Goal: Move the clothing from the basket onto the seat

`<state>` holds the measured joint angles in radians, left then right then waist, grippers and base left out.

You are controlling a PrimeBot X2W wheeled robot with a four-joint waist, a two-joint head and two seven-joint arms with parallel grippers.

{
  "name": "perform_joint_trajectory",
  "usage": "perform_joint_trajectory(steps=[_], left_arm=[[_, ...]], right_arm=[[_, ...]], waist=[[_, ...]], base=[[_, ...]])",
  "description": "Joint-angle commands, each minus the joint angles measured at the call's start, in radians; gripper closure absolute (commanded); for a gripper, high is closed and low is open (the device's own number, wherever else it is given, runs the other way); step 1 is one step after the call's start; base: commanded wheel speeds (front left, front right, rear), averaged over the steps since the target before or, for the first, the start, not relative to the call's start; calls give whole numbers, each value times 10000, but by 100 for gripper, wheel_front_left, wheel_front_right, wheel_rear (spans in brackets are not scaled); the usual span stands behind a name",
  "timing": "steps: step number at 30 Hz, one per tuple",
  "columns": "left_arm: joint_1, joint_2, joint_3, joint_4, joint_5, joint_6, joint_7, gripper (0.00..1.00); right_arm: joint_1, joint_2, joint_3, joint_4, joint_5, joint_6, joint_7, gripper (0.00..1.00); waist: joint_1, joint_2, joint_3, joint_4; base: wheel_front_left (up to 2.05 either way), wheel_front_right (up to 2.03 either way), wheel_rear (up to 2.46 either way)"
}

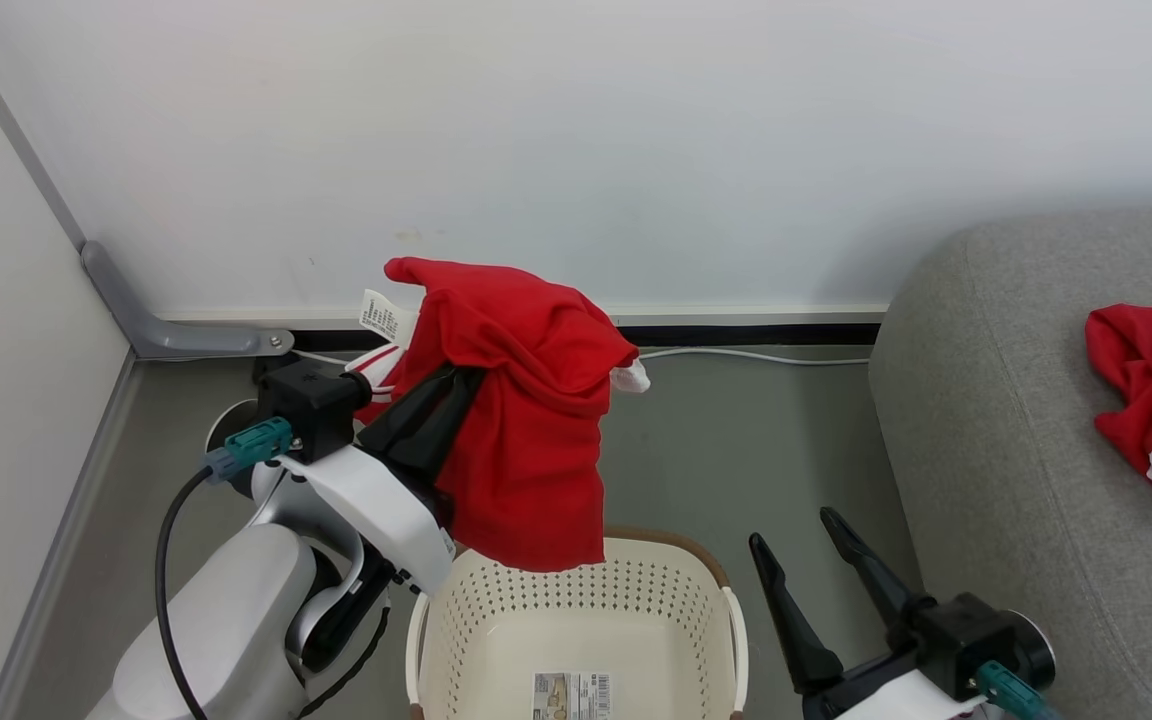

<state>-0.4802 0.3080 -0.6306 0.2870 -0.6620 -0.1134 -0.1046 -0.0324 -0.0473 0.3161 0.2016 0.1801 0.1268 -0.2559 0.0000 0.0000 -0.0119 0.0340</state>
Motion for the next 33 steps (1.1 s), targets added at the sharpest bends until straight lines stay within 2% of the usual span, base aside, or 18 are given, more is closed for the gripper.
perform_joint_trajectory(steps=[1, 14, 25, 33], left_arm=[[-659, 227, 366, -235, -37, -1, -38, 100], [-1017, -48, -105, -199, 32, -52, 79, 100], [-1655, -482, -752, -79, 32, -128, 40, 100], [-1927, -610, -1121, -131, -9, -151, -81, 100]], right_arm=[[-460, -29, 362, -368, 51, 39, -59, 0], [-2249, -29, 2181, 518, 331, 39, -59, 0], [-4210, -29, 3204, 2482, 1684, 39, -59, 0], [-5208, -29, 3749, 3361, 2486, 39, -59, 0]], waist=[[0, 0, 0, 42], [0, 0, 206, 487], [0, 0, 543, 1126], [0, 0, 756, 1356]], base=[[0, 0, 0], [0, 0, 0], [0, 0, 0], [0, 0, 0]])
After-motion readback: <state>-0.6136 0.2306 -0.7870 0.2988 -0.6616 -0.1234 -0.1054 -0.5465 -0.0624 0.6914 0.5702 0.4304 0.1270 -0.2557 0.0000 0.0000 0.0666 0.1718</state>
